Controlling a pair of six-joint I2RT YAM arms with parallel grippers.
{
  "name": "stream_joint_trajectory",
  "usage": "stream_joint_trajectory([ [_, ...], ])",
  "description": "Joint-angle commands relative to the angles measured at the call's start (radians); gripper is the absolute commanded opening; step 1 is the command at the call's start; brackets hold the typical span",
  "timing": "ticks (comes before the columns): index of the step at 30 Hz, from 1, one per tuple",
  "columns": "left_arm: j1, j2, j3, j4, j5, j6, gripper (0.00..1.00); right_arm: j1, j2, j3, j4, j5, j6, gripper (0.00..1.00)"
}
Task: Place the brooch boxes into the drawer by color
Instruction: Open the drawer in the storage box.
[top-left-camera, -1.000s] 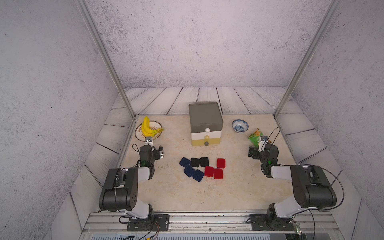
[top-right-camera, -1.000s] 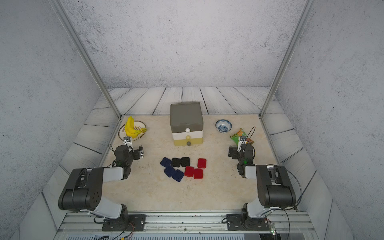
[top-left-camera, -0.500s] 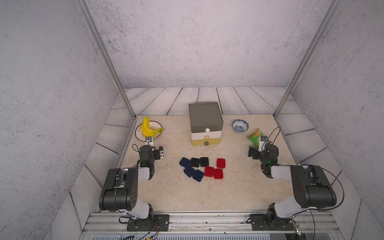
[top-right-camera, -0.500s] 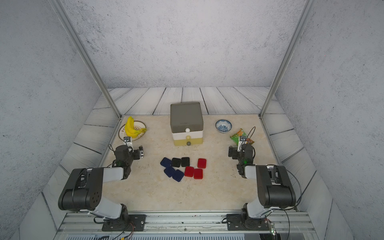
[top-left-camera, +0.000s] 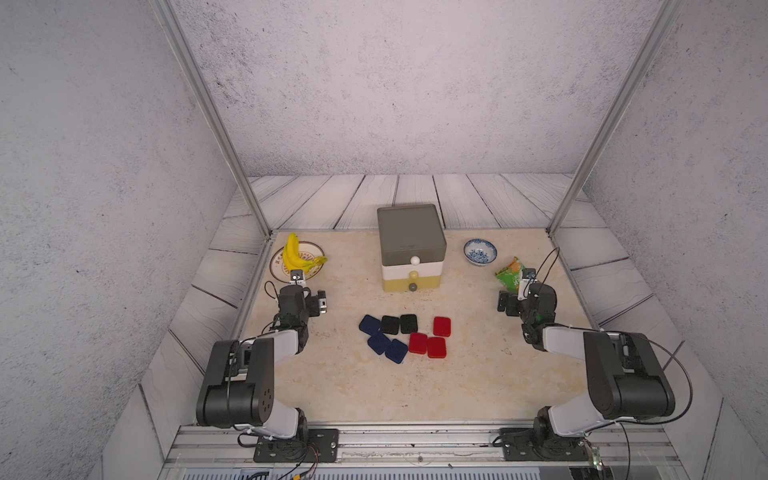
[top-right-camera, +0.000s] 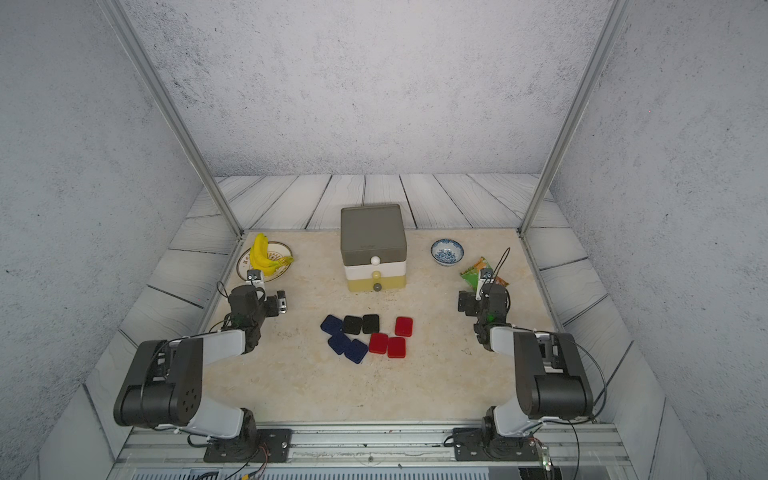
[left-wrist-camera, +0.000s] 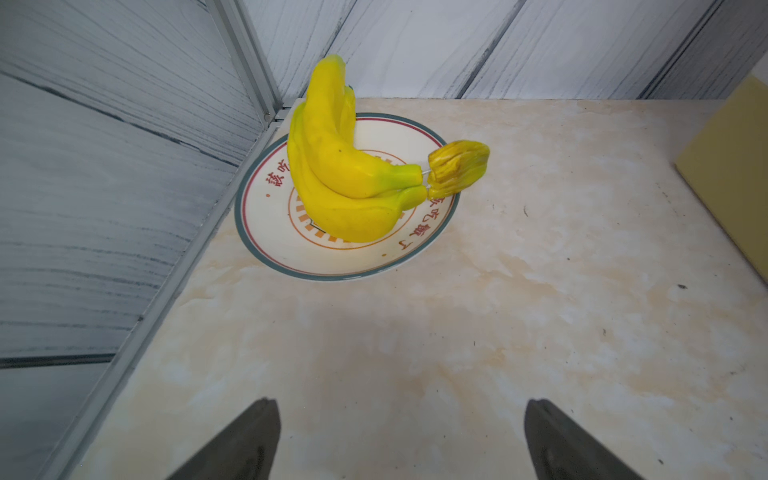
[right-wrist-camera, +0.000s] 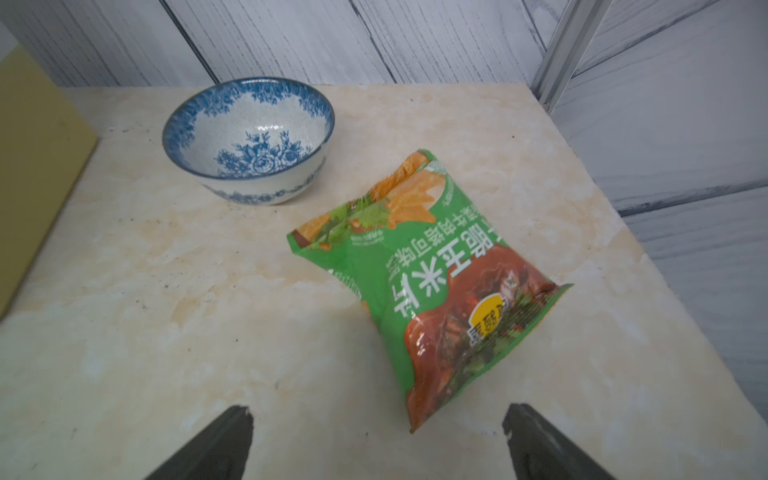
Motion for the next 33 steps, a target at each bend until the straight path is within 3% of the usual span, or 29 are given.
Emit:
stream_joint_trajectory([
  [1,-0.010,-0.145,0.115,-0.263,-0.042,-0.113,0.98,0.005,-0.140,0.083,-0.175,0.039,0.062,1.00],
  [6,-0.032,-0.289,0.166,-0.417,0.124,-0.240,0.98,0.035,-0.265,0.208,-0.428,-0.129,0.223,1.00],
  [10,-0.085,-0.407,0.211,-0.578,0.134,-0.270,0.98,0.178,-0.361,0.243,-0.554,-0.148,0.276,1.00],
  [15,-0.136,-0.519,0.237,-0.656,0.147,-0.291,0.98,0.344,-0.385,0.301,-0.617,-0.223,0.420,0.98],
  [19,-0.149,-0.560,0.251,-0.705,0.161,-0.312,0.98,0.467,-0.303,0.343,-0.577,-0.193,0.494,0.98],
  [23,-0.153,-0.566,0.265,-0.753,0.167,-0.314,0.98,0.523,-0.169,0.417,-0.561,-0.187,0.551,0.95],
  [33,-0.155,-0.551,0.273,-0.785,0.166,-0.323,0.98,0.563,0.081,0.571,-0.476,-0.224,0.643,0.84],
])
